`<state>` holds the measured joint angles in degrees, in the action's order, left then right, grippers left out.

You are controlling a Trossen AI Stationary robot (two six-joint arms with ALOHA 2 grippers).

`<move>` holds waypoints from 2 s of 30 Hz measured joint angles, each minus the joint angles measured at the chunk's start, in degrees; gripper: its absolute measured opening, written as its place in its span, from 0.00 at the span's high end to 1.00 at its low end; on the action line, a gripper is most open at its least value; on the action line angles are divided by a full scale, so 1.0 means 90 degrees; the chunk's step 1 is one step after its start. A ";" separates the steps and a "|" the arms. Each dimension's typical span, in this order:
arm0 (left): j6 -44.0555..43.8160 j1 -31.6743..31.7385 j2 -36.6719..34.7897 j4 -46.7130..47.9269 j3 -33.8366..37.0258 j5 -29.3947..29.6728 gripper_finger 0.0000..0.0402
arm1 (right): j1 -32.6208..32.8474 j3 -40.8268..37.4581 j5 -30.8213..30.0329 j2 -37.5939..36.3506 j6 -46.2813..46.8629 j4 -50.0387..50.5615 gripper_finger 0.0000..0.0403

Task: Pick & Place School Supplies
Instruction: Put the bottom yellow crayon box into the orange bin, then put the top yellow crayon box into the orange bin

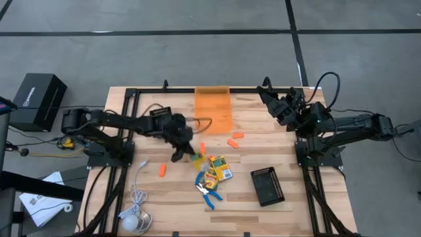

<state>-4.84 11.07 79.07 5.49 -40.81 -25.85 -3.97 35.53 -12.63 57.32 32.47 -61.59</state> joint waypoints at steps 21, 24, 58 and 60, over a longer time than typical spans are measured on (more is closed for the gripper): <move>-0.0288 0.2079 0.0138 -0.0881 -0.1227 0.0236 1.00 | -0.0164 0.0000 0.0093 0.0000 0.0007 -0.0014 0.35; -0.0275 0.2116 0.0808 -0.1035 -0.1414 0.0235 1.00 | -0.0163 0.0000 0.0106 0.0000 0.0007 -0.0014 0.35; -0.1527 0.2021 0.0599 -0.0475 -0.2152 -0.1763 0.65 | -0.0473 0.0000 0.0424 0.0000 0.0009 -0.0014 0.35; -0.1421 0.1618 0.0575 -0.0107 -0.2152 -0.1730 0.66 | -0.0498 0.0000 0.0424 0.0000 0.0009 -0.0014 0.35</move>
<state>-17.64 25.63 84.25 4.52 -60.18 -41.42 -8.45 35.53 -8.82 57.32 32.56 -61.71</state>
